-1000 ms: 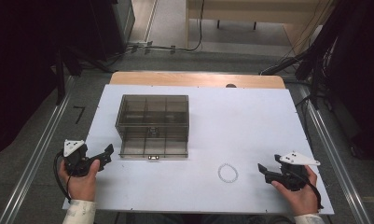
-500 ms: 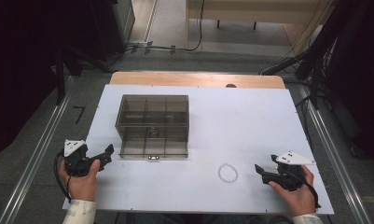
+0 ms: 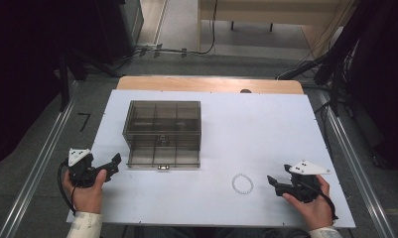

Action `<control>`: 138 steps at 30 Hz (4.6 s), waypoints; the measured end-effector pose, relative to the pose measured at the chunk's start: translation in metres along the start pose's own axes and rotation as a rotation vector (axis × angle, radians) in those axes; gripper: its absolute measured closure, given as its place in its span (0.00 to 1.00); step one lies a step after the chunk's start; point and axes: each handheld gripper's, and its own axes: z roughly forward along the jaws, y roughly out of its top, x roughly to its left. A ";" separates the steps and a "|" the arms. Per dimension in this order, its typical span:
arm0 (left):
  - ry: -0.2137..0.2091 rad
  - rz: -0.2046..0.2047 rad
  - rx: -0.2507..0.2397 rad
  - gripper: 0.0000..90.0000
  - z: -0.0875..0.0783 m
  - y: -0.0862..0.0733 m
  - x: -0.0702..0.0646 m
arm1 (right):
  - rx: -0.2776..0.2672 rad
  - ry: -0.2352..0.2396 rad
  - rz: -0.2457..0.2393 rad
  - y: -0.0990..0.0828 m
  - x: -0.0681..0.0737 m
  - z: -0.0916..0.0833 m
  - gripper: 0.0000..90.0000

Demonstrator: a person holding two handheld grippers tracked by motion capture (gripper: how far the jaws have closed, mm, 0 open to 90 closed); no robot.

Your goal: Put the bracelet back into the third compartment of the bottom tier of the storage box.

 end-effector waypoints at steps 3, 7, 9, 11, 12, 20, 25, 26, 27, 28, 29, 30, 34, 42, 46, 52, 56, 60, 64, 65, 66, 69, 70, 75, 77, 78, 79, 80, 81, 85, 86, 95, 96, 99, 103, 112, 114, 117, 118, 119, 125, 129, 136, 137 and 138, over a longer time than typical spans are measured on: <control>0.001 0.000 -0.001 0.03 0.000 0.000 0.000 | 0.001 0.007 -0.008 0.001 0.002 0.001 0.27; 0.001 0.000 0.000 0.03 0.000 0.000 0.000 | 0.005 0.014 -0.015 0.001 0.003 0.002 0.28; 0.001 0.000 -0.001 0.03 0.000 0.000 0.000 | 0.006 0.015 -0.015 0.001 0.003 0.002 0.28; 0.000 0.001 0.000 0.03 0.000 0.000 0.000 | 0.009 0.018 -0.018 0.002 0.004 0.003 0.28; 0.000 0.001 0.000 0.03 0.000 0.000 0.000 | 0.010 0.018 -0.020 0.002 0.004 0.003 0.28; -0.001 0.001 0.001 0.03 0.000 0.000 0.000 | 0.013 0.024 -0.025 0.003 0.006 0.004 0.28; 0.000 0.000 0.001 0.03 0.000 0.000 0.000 | 0.017 0.032 -0.039 0.004 0.009 0.006 0.28; -0.001 0.001 0.001 0.03 0.000 0.000 0.000 | 0.021 0.035 -0.040 0.004 0.010 0.007 0.29; -0.001 0.001 0.001 0.03 0.000 0.000 0.000 | 0.022 0.036 -0.045 0.004 0.011 0.007 0.29; -0.001 0.002 0.001 0.03 0.000 0.000 0.000 | 0.026 0.039 -0.051 0.005 0.012 0.008 0.29; 0.000 0.001 0.001 0.03 0.000 0.000 0.000 | 0.026 0.039 -0.051 0.005 0.012 0.008 0.29; 0.000 0.001 0.001 0.03 0.000 0.000 0.000 | 0.027 0.039 -0.051 0.005 0.012 0.009 0.29; 0.000 0.000 0.001 0.03 0.000 0.000 0.000 | 0.028 0.043 -0.057 0.006 0.014 0.010 0.30; -0.001 0.000 0.002 0.03 0.000 0.000 0.000 | 0.031 0.060 -0.069 0.009 0.020 0.014 0.31; -0.001 0.000 0.001 0.03 0.000 0.000 0.001 | 0.036 0.064 -0.080 0.011 0.023 0.017 0.31; -0.001 -0.002 -0.001 0.03 -0.001 0.000 0.001 | 0.042 0.071 -0.091 0.013 0.027 0.021 0.32; -0.001 -0.003 0.000 0.03 -0.001 0.000 0.001 | 0.043 0.072 -0.096 0.013 0.027 0.022 0.33; -0.002 -0.001 -0.001 0.03 0.000 0.000 0.001 | 0.046 0.079 -0.094 0.014 0.029 0.024 0.34; -0.002 -0.001 0.000 0.03 0.000 0.000 0.001 | 0.049 0.082 -0.101 0.015 0.031 0.026 0.35; -0.002 -0.002 0.001 0.03 0.000 0.000 0.001 | 0.053 0.081 -0.102 0.015 0.032 0.027 0.35; -0.003 -0.003 0.000 0.03 0.000 0.000 0.001 | 0.053 0.081 -0.102 0.015 0.032 0.027 0.35; -0.003 -0.003 0.000 0.03 0.000 0.000 0.001 | 0.057 0.085 -0.106 0.015 0.032 0.028 0.36; -0.004 -0.003 0.000 0.03 0.000 0.000 0.001 | 0.058 0.085 -0.107 0.015 0.033 0.029 0.37; -0.004 -0.003 0.000 0.03 0.000 0.000 0.001 | 0.064 0.090 -0.111 0.016 0.035 0.031 0.39; -0.005 -0.003 0.001 0.03 0.000 0.000 0.001 | 0.066 0.090 -0.118 0.016 0.036 0.031 0.40; -0.006 -0.004 0.001 0.03 0.000 0.000 0.001 | 0.068 0.091 -0.119 0.016 0.036 0.032 0.41; -0.006 -0.004 0.000 0.03 0.000 0.000 0.001 | 0.068 0.092 -0.121 0.015 0.036 0.032 0.42; -0.005 -0.003 0.002 0.03 0.000 0.000 0.001 | 0.069 0.092 -0.121 0.015 0.037 0.032 0.43; -0.006 -0.003 0.001 0.03 0.000 0.000 0.001 | 0.070 0.090 -0.119 0.015 0.037 0.032 0.44; -0.006 -0.003 0.001 0.03 0.000 0.000 0.001 | 0.078 0.087 -0.121 0.015 0.038 0.034 0.46; -0.007 -0.003 0.001 0.03 0.000 0.000 0.001 | 0.081 0.087 -0.121 0.015 0.038 0.034 0.46; -0.007 -0.002 0.001 0.03 0.000 0.000 0.002 | 0.086 0.087 -0.140 0.015 0.041 0.036 0.57; -0.007 -0.002 0.001 0.03 0.000 0.000 0.001 | 0.086 0.087 -0.144 0.015 0.042 0.036 0.58; -0.007 -0.003 0.001 0.03 0.000 0.000 0.002 | 0.093 0.085 -0.159 0.015 0.045 0.038 0.62; -0.007 -0.004 0.001 0.03 -0.001 0.000 0.002 | 0.094 0.094 -0.171 0.015 0.048 0.038 0.72; -0.008 -0.003 0.000 0.03 -0.001 0.000 0.002 | 0.096 0.130 -0.182 0.014 0.050 0.039 0.86; -0.008 -0.003 0.000 0.03 -0.001 0.000 0.002 | 0.098 0.136 -0.176 0.014 0.049 0.039 0.87; -0.009 -0.004 0.000 0.03 -0.001 0.000 0.001 | 0.098 0.142 -0.170 0.014 0.048 0.039 0.88; -0.009 -0.004 0.000 0.03 -0.001 0.000 0.001 | 0.099 0.150 -0.157 0.014 0.048 0.039 0.89; -0.009 -0.004 0.000 0.03 -0.001 0.000 0.001 | 0.099 0.150 -0.157 0.014 0.048 0.039 0.89; -0.008 -0.002 0.000 0.03 0.000 0.000 0.001 | 0.099 0.172 -0.134 0.014 0.045 0.040 0.91; -0.008 -0.003 0.001 0.03 0.000 0.000 0.001 | 0.100 0.182 -0.129 0.014 0.043 0.040 0.93; -0.008 -0.001 0.001 0.03 0.000 0.001 0.001 | 0.100 0.183 -0.122 0.014 0.043 0.040 0.94; -0.008 -0.002 0.001 0.03 0.000 0.001 0.001 | 0.099 0.182 -0.122 0.014 0.043 0.040 0.94; -0.009 -0.002 0.001 0.03 0.000 0.001 0.001 | 0.097 0.182 -0.123 0.014 0.043 0.040 0.94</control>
